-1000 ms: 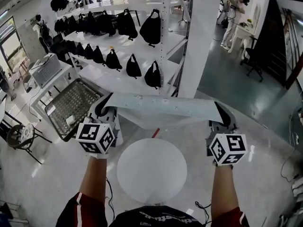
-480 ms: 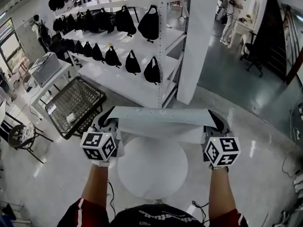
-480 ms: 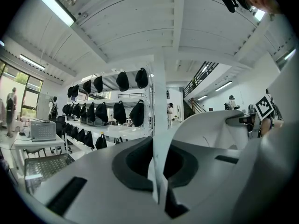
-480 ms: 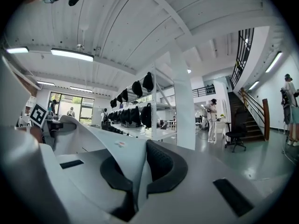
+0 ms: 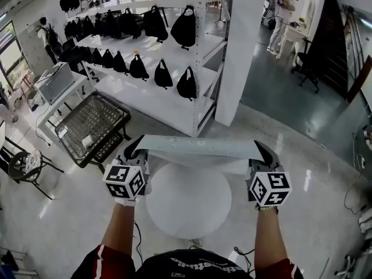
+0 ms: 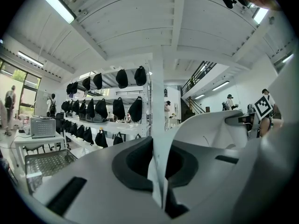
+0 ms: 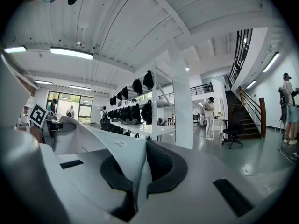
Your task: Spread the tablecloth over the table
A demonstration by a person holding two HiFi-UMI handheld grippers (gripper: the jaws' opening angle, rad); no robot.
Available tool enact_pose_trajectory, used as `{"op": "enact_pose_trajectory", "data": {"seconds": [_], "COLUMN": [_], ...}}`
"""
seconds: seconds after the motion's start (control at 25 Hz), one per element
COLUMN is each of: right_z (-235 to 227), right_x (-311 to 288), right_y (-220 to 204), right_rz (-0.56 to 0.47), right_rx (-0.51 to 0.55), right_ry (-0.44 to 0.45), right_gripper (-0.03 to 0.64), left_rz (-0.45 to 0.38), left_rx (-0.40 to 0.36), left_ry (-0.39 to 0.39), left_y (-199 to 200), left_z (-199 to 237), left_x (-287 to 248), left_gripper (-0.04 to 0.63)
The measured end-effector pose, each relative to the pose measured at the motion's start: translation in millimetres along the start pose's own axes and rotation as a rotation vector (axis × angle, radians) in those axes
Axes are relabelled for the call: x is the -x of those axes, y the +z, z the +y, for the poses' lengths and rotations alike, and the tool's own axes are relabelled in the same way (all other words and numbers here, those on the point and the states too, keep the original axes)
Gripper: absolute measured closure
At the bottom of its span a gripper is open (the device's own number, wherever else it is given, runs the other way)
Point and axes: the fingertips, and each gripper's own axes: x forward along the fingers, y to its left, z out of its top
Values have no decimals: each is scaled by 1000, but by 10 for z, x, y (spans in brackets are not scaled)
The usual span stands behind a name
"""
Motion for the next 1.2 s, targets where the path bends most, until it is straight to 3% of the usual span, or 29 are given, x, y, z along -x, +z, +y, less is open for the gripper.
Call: {"op": "enact_pose_trajectory", "data": {"seconds": [0.84, 1.2], "right_z": [519, 715], "right_x": [935, 1386], "right_y": [-985, -1473], "right_rz": [184, 294], "right_rx": [-71, -132], "right_ry": [-79, -57], "right_gripper": [586, 586], "left_rz": [160, 214], "left_rx": [47, 83], "left_ry": [-91, -97], "left_y": [-942, -1249], "left_z": [-226, -368], "left_x": [954, 1257], "left_gripper": [572, 566]}}
